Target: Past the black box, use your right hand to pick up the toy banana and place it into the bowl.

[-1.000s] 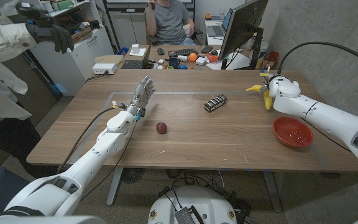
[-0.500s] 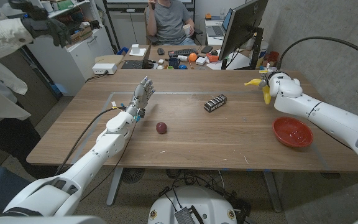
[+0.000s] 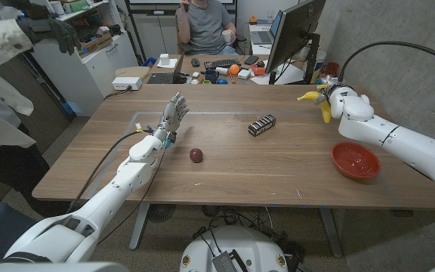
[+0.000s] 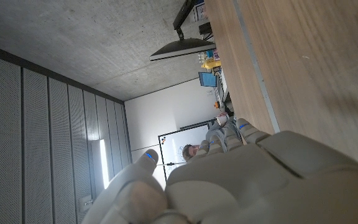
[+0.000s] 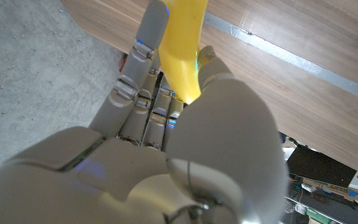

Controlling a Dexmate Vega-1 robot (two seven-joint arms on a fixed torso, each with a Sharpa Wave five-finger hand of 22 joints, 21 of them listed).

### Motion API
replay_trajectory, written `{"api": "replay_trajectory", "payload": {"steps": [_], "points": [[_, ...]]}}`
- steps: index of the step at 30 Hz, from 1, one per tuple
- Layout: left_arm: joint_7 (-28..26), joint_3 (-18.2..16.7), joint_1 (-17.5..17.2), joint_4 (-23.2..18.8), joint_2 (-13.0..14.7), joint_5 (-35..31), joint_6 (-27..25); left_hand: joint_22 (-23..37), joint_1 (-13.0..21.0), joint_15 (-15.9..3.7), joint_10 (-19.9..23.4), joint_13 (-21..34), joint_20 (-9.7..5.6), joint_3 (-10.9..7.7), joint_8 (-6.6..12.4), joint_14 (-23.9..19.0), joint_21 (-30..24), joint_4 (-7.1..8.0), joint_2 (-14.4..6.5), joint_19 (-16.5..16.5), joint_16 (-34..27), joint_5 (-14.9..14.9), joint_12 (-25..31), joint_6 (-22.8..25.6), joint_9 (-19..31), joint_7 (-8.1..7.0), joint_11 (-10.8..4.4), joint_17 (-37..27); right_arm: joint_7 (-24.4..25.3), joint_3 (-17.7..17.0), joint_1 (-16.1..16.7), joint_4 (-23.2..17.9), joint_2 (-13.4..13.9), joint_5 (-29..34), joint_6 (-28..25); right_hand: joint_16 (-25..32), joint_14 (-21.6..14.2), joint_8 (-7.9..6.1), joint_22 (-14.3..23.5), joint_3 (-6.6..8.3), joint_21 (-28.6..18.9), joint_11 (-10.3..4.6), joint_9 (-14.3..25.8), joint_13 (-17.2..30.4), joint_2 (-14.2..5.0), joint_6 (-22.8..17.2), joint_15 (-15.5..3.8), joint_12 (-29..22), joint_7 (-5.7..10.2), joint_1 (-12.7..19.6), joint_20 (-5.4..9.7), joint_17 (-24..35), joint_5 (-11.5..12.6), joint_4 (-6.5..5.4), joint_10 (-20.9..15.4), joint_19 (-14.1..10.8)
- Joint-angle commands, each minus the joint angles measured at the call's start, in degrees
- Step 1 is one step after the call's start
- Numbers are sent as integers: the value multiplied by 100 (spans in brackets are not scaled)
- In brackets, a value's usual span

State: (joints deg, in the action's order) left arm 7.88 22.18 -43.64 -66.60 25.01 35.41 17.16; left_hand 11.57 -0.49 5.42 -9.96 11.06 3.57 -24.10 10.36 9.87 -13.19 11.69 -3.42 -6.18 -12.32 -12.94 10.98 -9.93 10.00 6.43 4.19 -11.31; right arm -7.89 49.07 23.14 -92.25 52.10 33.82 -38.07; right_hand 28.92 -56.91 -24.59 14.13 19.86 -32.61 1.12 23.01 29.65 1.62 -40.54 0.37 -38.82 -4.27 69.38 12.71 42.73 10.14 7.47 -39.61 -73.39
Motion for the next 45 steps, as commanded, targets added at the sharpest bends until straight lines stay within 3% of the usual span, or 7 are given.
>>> {"api": "replay_trajectory", "payload": {"steps": [1, 11, 20, 30, 45], "points": [[33, 42, 47, 70, -38, -22, 22, 12, -23, 17, -890, 7, 38, 2, 26, 856, -24, -8, -749, -17, -40, 14, 28, -677, 30, -8, 22, -14, 92, -346, 466, -502, 559, 158, 703, 40, -883, -58, 14, 47, -4, -56, 38, 45, -1157, -450, -1213, -60, 410, 1121, 12, 53, 30, -65, -33, 52], [100, 101, 135, 177, -112, -39, 29, 12, -23, 15, -889, 7, 38, 5, 26, 853, -24, -8, -749, -16, -42, 14, 28, -677, 30, -10, 19, -14, 242, -625, 889, -693, 869, 465, 1224, 12, -833, -146, 24, 20, -31, -109, 83, 84, -1151, -562, -1218, -108, 486, 1110, 14, 139, 39, -82, -78, 140], [128, 121, 170, 235, -151, -35, 30, 12, -24, 12, -887, 7, 32, 10, 26, 853, -24, -8, -747, -16, -42, 13, 29, -677, 30, -12, 13, -14, 151, -840, 1081, -648, 900, 650, 1308, 2, -815, -204, 37, -6, -58, -116, 70, 86, -1131, -689, -1232, -141, 528, 1118, 20, 211, 47, -76, -155, 205], [139, 142, 216, 289, -169, -54, 23, 12, -24, 9, -889, 7, 38, 15, 26, 852, -25, -8, -745, -15, -42, 13, 28, -675, 30, -12, 17, -14, 121, -1073, 1352, -711, 987, 697, 1127, -10, -795, -212, 49, -25, -79, -126, 42, 54, -1119, -723, -1233, -138, 536, 1124, 20, 258, 53, -71, -200, 252], [244, 212, 317, 432, -245, -75, 37, 12, -25, 11, -888, 7, 43, 21, 26, 857, -24, -8, -744, -18, -40, 13, 28, -674, 30, -14, 16, -14, 273, -1593, 2185, -1320, 1595, 482, 599, -23, -782, -214, 68, -46, -124, -119, 4, 23, -1124, -748, -1236, -128, 529, 1131, 21, 323, 58, -72, -226, 287]]}}
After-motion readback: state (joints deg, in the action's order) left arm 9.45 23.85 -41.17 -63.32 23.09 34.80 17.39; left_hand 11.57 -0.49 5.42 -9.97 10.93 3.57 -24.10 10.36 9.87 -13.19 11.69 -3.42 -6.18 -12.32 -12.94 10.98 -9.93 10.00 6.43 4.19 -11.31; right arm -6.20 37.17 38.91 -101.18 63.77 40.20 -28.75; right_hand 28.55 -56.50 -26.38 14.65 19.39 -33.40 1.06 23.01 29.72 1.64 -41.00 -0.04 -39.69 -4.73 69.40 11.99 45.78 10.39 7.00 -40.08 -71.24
